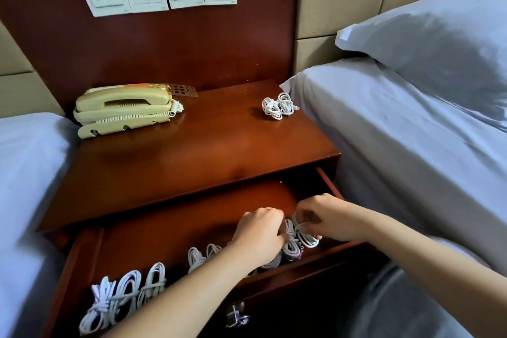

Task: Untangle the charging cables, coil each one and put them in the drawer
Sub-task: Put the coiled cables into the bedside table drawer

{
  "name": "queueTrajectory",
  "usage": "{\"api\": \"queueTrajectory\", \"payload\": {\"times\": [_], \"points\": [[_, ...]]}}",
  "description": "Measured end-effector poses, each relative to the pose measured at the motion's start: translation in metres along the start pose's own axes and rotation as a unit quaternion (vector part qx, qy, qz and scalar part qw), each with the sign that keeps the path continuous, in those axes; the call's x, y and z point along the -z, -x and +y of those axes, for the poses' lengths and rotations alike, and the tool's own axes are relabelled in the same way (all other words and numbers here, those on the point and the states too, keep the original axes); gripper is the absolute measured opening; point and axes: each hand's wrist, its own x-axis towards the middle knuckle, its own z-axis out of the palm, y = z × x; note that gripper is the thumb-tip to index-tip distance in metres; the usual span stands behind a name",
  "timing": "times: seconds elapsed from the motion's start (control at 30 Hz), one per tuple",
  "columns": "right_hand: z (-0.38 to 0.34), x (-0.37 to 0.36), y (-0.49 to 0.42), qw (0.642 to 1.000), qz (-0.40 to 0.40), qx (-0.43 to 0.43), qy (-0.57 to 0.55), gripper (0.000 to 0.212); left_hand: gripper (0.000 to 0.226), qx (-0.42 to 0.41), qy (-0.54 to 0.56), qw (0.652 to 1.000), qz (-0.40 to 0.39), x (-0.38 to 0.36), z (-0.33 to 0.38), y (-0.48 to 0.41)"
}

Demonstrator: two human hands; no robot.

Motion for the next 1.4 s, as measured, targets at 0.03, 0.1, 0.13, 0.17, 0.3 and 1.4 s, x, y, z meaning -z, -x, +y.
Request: {"api": "queueTrajectory", "payload": {"times": [0.03,0.1,0.13,0.17,0.3,1.4], "points": [[-0.001,0.0,0.0,1.0,-0.006,0.003,0.004,0.006,0.021,0.003,0.002,1.0,-0.014,0.001,-0.001,0.0],[-0.005,-0.001,0.001,0.999,-0.019,0.02,0.016,0.013,0.02,0.008,0.001,0.999,-0.036,0.002,-0.005,0.001],[-0.008,-0.001,0.003,0.999,-0.024,0.031,0.023,0.017,0.02,0.012,-0.002,0.999,-0.043,0.003,-0.007,0.002],[-0.011,-0.001,0.003,0.998,-0.029,0.041,0.029,0.02,0.02,0.016,-0.002,0.999,-0.047,0.005,-0.009,0.002],[-0.022,0.01,0.001,0.997,-0.032,0.061,0.016,0.023,0.019,0.021,0.016,0.998,-0.052,0.016,-0.011,0.002],[0.065,0.087,-0.195,0.916,0.384,-0.094,-0.07,0.034,0.032,0.046,0.149,0.944,0.29,0.063,-0.043,-0.218]]}}
